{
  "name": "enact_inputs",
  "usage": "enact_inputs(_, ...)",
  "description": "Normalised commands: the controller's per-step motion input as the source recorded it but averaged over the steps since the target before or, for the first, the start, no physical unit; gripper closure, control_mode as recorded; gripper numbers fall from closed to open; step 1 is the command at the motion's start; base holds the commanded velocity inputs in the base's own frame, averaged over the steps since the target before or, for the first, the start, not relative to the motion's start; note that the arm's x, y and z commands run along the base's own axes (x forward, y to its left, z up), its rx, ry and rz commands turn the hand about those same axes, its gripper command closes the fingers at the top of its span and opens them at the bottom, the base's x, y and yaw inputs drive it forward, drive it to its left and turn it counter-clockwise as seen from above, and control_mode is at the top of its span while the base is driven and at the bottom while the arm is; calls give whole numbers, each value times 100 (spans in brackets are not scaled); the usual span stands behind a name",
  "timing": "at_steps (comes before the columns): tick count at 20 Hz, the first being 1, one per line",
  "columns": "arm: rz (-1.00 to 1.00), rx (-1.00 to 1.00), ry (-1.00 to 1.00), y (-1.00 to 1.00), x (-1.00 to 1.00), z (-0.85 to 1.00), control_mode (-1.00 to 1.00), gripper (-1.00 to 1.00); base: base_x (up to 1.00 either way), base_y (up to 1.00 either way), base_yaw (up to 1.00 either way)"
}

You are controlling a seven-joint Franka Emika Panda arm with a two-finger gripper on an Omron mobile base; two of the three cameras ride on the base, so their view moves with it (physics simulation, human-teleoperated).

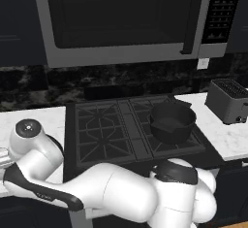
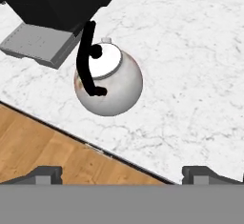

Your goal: Pick the kettle from the counter and place it on a stove burner. Then turn the burner on.

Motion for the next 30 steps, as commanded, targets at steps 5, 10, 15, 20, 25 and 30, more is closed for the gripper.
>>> enact_inputs(5,-6,-1,0,33,13,-8,-100,-100,0,0,0)
enact_inputs(10,-5,0,0,30,9,-22,-100,-100,0,0,0)
enact_inputs(15,-5,0,0,27,15,-26,-100,-100,0,0,0)
enact_inputs(20,-4,0,2,13,21,-19,-100,-100,0,0,0)
enact_inputs(25,-4,0,0,10,28,-21,-100,-100,0,0,0)
enact_inputs(30,-5,0,0,18,31,-9,-100,-100,0,0,0)
